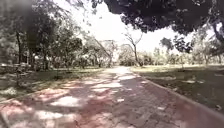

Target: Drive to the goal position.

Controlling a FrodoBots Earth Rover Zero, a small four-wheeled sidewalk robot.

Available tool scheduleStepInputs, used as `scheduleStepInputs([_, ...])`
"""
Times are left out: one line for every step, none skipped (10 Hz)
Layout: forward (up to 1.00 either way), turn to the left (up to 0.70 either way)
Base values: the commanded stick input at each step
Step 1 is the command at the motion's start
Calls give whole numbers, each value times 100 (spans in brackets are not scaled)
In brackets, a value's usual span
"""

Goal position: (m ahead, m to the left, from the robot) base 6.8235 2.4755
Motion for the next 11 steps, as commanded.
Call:
scheduleStepInputs([70,0])
scheduleStepInputs([70,0])
scheduleStepInputs([70,0])
scheduleStepInputs([70,0])
scheduleStepInputs([70,0])
scheduleStepInputs([70,0])
scheduleStepInputs([70,0])
scheduleStepInputs([70,0])
scheduleStepInputs([70,0])
scheduleStepInputs([70,0])
scheduleStepInputs([70,0])
